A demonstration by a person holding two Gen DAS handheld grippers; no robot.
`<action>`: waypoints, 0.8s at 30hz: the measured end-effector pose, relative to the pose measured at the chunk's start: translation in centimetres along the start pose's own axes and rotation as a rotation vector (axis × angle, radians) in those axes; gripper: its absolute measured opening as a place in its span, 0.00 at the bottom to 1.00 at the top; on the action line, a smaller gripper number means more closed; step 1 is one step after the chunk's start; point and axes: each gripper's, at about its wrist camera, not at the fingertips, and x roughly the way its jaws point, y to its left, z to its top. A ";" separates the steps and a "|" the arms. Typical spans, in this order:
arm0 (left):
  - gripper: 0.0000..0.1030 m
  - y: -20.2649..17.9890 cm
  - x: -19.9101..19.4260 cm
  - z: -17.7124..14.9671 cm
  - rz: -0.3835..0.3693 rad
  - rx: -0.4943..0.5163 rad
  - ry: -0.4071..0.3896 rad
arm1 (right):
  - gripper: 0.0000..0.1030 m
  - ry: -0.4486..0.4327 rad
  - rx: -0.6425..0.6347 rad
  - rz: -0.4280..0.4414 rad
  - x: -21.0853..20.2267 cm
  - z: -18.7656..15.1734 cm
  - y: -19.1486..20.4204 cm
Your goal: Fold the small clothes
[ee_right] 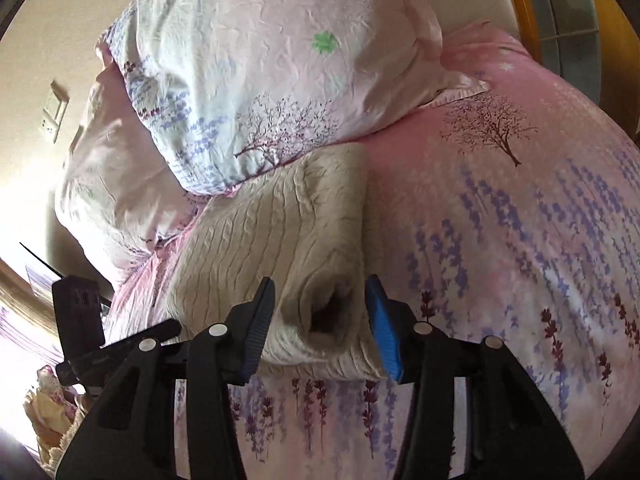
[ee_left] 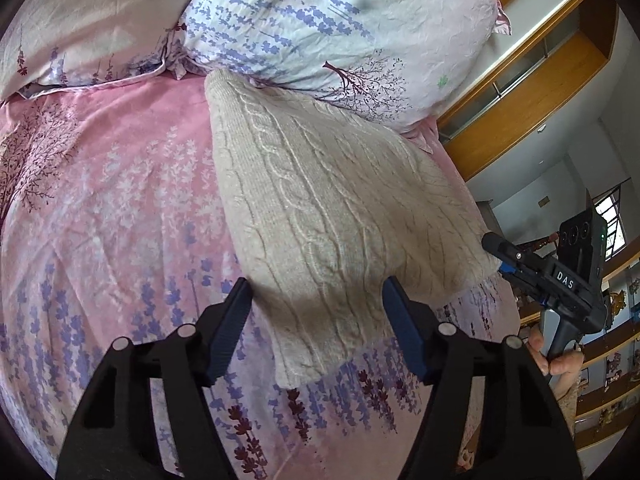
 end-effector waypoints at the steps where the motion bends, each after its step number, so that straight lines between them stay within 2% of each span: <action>1: 0.55 0.1 -0.1 -0.1 0.012 -0.006 -0.003 | 0.38 0.006 -0.005 -0.005 0.2 -0.2 0.1; 3: 0.46 0.5 -0.2 -0.3 0.034 -0.013 -0.006 | 0.22 0.024 -0.007 -0.007 0.8 -0.6 0.0; 4: 0.44 0.6 -0.3 -0.5 0.037 -0.016 -0.007 | 0.19 0.021 -0.020 -0.016 0.9 -0.7 0.1; 7: 0.41 1.0 -0.1 -1.1 0.025 -0.031 0.030 | 0.17 0.004 -0.047 -0.010 0.4 -0.9 0.6; 9: 0.44 0.9 -0.1 -1.7 0.044 -0.029 0.039 | 0.18 -0.007 -0.048 0.004 0.0 -0.9 0.8; 11: 0.52 0.3 -0.1 -2.0 0.080 0.006 0.029 | 0.18 -0.003 -0.056 -0.010 0.1 -0.9 0.9; 13: 0.51 0.0 0.0 -2.1 0.067 0.015 0.027 | 0.19 0.012 -0.050 -0.015 0.6 -1.1 0.8; 14: 0.34 0.2 0.1 -2.1 0.042 0.001 0.026 | 0.18 0.012 -0.051 -0.015 0.8 -1.2 0.9; 15: 0.24 0.3 0.1 -2.1 0.025 -0.010 0.028 | 0.13 0.008 -0.062 -0.018 0.8 -1.3 1.0; 16: 0.21 0.6 0.0 -2.1 0.022 -0.017 0.020 | 0.12 -0.007 -0.079 -0.028 0.6 -1.4 1.2; 18: 0.16 1.3 -0.4 -2.0 -0.022 -0.034 0.010 | 0.10 -0.046 -0.094 -0.031 -0.5 -1.4 1.6; 21: 0.15 2.0 -1.3 -2.1 -0.069 -0.035 0.001 | 0.10 -0.116 -0.074 0.024 -3.1 -1.0 1.6; 23: 0.14 2.1 -1.7 -2.4 -0.084 -0.018 -0.005 | 0.09 -0.126 -0.085 0.046 -3.9 -1.2 1.8; 24: 0.14 2.1 -1.7 -2.6 -0.086 -0.007 0.001 | 0.09 -0.117 -0.109 0.013 -3.8 -1.6 1.9</action>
